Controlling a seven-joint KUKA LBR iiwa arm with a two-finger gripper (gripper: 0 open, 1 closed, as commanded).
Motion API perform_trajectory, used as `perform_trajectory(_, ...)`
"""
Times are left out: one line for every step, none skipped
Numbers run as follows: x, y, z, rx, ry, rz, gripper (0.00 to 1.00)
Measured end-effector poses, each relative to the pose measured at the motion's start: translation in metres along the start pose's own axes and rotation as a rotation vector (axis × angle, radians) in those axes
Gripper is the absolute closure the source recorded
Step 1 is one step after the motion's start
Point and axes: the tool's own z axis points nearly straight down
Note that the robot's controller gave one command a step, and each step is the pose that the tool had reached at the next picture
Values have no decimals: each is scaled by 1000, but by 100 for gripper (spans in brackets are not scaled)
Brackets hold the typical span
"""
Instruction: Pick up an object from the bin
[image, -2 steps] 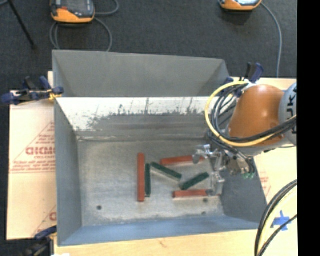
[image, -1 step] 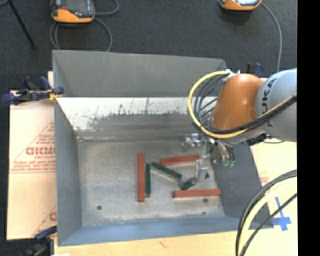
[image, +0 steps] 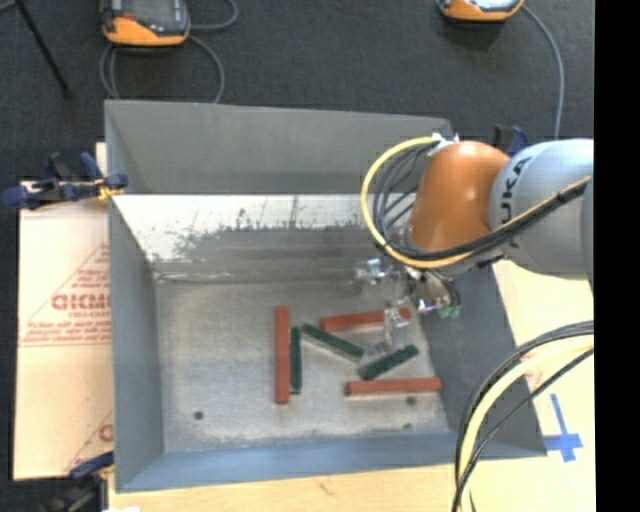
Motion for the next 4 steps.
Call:
perform_trajectory(-9,8,19,-2,1,-56,100)
perform_trajectory(-9,8,19,-2,1,-57,100)
perform_trajectory(-9,8,18,-2,0,-56,100)
perform_trajectory(-8,8,12,-3,5,-56,100)
